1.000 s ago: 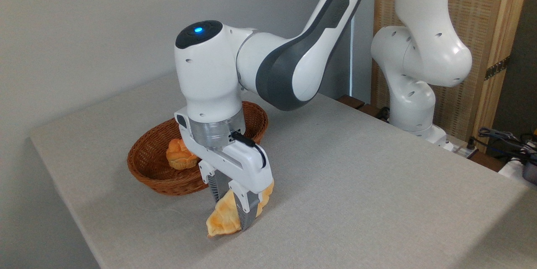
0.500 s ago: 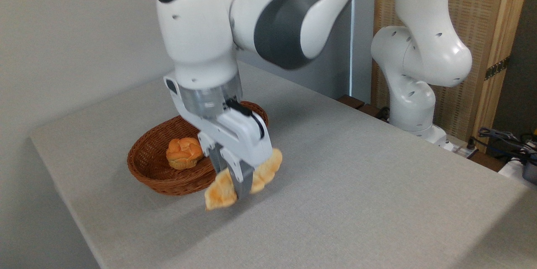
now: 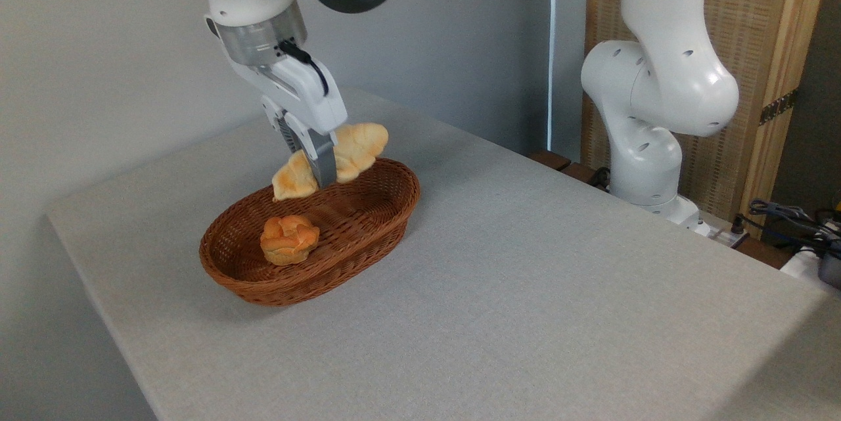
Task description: Put bread into the basket
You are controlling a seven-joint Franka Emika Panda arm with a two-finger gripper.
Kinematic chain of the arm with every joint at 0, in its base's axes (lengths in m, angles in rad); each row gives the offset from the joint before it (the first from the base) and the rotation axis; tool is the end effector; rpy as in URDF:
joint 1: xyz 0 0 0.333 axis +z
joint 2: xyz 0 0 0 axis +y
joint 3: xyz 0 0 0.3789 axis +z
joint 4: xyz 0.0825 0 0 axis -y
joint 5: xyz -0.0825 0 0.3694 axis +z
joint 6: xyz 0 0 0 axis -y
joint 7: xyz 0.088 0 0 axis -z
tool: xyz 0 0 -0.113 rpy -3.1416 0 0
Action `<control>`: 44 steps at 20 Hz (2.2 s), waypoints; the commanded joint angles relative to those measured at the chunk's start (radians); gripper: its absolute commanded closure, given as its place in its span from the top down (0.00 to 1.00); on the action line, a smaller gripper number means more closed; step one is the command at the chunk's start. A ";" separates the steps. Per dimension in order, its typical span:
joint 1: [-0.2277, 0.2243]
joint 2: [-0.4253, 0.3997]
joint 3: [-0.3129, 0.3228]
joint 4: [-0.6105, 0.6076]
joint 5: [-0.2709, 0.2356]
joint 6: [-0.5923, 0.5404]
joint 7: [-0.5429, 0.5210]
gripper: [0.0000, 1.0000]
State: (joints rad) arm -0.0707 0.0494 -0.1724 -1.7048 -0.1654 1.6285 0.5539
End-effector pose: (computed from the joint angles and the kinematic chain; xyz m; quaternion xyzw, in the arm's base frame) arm 0.5326 -0.1479 0.6000 0.9202 -0.3768 -0.0482 0.0948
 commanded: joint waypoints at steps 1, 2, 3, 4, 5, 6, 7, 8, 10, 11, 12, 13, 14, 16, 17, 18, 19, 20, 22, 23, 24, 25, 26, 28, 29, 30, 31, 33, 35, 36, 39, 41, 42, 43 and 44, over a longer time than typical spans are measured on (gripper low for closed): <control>0.008 0.047 -0.074 -0.009 -0.014 -0.001 -0.023 0.63; 0.006 0.049 -0.082 -0.022 -0.013 0.020 -0.041 0.77; 0.006 0.047 -0.082 -0.036 -0.011 0.052 -0.069 0.86; 0.006 0.047 -0.082 -0.041 -0.005 0.069 -0.081 0.96; 0.005 0.046 -0.084 -0.042 0.001 0.077 -0.080 1.00; 0.003 0.046 -0.085 -0.041 0.012 0.080 -0.077 1.00; 0.000 0.046 -0.088 -0.042 0.024 0.085 -0.074 1.00; 0.000 0.046 -0.096 -0.042 0.035 0.085 -0.072 1.00; 0.000 0.044 -0.098 -0.042 0.061 0.074 -0.071 1.00; 0.000 0.043 -0.098 -0.041 0.064 0.071 -0.069 1.00; 0.002 0.041 -0.098 -0.041 0.066 0.071 -0.071 1.00; 0.002 0.041 -0.098 -0.041 0.066 0.070 -0.071 1.00; 0.002 0.041 -0.099 -0.041 0.067 0.068 -0.072 1.00; 0.000 0.040 -0.101 -0.039 0.081 0.068 -0.072 1.00; 0.000 0.040 -0.101 -0.039 0.086 0.068 -0.072 1.00; 0.000 0.040 -0.101 -0.038 0.089 0.068 -0.072 1.00; 0.002 0.038 -0.101 -0.035 0.089 0.068 -0.072 1.00; 0.002 0.032 -0.096 -0.030 0.089 0.070 -0.072 1.00; 0.008 0.027 -0.084 -0.018 0.087 0.070 -0.066 1.00; 0.009 0.027 -0.082 0.002 0.087 0.070 -0.062 1.00; 0.011 0.027 -0.079 0.016 0.089 0.068 -0.062 1.00; 0.012 0.024 -0.078 0.024 0.089 0.067 -0.063 1.00; 0.014 0.018 -0.070 0.024 0.092 0.053 -0.062 1.00; 0.064 -0.019 -0.070 0.024 0.090 0.025 -0.011 1.00; 0.092 -0.043 -0.072 0.024 0.090 0.010 0.038 1.00; 0.113 -0.062 -0.064 0.024 0.089 -0.001 0.090 1.00; 0.144 -0.081 -0.058 0.024 0.089 -0.002 0.143 1.00; 0.219 -0.117 -0.027 0.024 0.076 -0.002 0.251 1.00; 0.223 -0.120 0.028 0.025 0.075 -0.004 0.279 1.00; 0.220 -0.118 0.039 0.030 0.073 -0.004 0.274 1.00; 0.195 -0.091 0.036 0.088 0.075 -0.048 0.210 1.00; 0.166 -0.091 0.040 0.090 0.076 -0.055 0.185 1.00; 0.152 -0.091 0.043 0.090 0.076 -0.055 0.184 1.00; 0.129 -0.091 0.045 0.090 0.081 -0.055 0.167 1.00; 0.118 -0.092 0.051 0.090 0.084 -0.055 0.153 1.00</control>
State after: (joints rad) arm 0.0930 -0.0540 -0.1409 -1.6450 -0.0854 1.6071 0.7495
